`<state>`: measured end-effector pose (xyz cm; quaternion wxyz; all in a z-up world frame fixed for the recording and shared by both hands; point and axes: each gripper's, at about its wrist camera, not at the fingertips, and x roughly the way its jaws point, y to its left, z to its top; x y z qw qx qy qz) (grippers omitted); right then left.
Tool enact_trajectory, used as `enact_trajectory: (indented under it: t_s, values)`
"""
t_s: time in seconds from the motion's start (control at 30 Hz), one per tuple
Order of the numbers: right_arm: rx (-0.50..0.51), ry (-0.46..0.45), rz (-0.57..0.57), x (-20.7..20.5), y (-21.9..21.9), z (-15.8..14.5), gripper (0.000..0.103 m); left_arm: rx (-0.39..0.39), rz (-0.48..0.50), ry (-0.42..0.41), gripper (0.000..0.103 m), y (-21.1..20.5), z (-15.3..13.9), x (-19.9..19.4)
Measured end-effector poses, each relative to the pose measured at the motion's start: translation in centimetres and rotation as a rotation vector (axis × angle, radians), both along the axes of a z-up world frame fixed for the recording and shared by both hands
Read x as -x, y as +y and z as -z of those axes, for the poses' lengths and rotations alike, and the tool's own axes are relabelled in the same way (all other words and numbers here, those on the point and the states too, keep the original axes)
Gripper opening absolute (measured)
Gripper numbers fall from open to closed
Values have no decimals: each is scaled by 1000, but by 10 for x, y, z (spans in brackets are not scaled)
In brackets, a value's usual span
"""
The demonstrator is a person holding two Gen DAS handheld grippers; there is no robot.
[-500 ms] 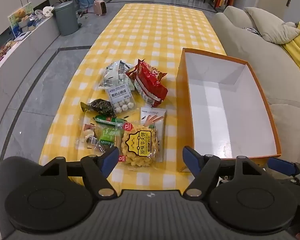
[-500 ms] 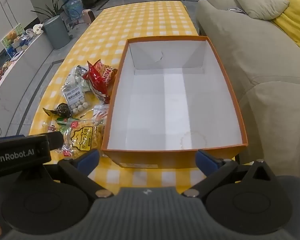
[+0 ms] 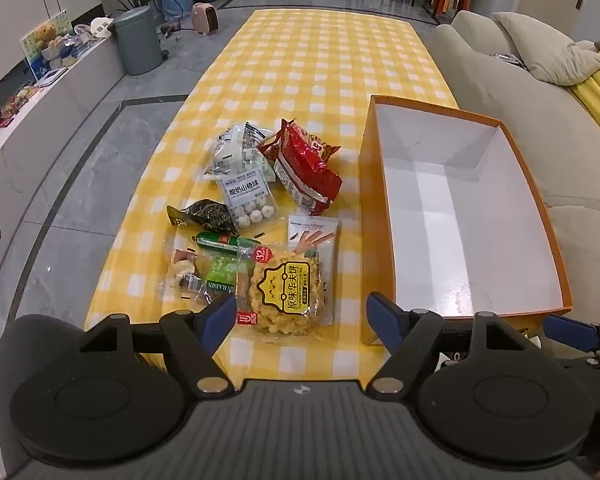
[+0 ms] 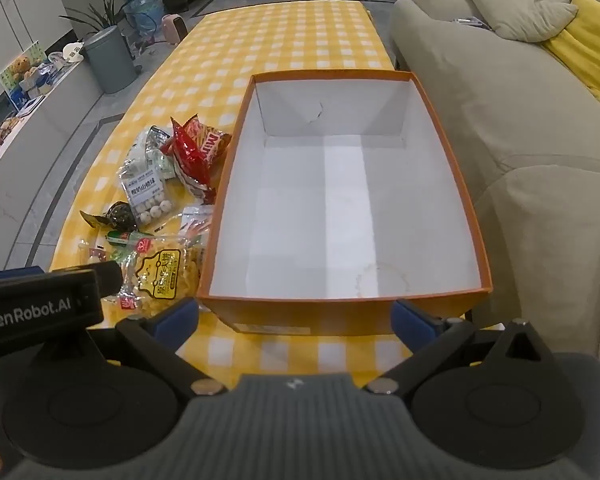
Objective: Organize snacks
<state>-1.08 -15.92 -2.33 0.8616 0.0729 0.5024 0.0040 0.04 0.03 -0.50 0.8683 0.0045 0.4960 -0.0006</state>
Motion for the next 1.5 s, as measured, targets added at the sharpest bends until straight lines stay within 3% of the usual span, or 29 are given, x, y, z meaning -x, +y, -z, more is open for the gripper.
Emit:
enact_trajectory:
  t_s: [1.5]
  values:
    - [17,21,-10,-3,6,6,100,-13,-4,28,87,7,6,-2]
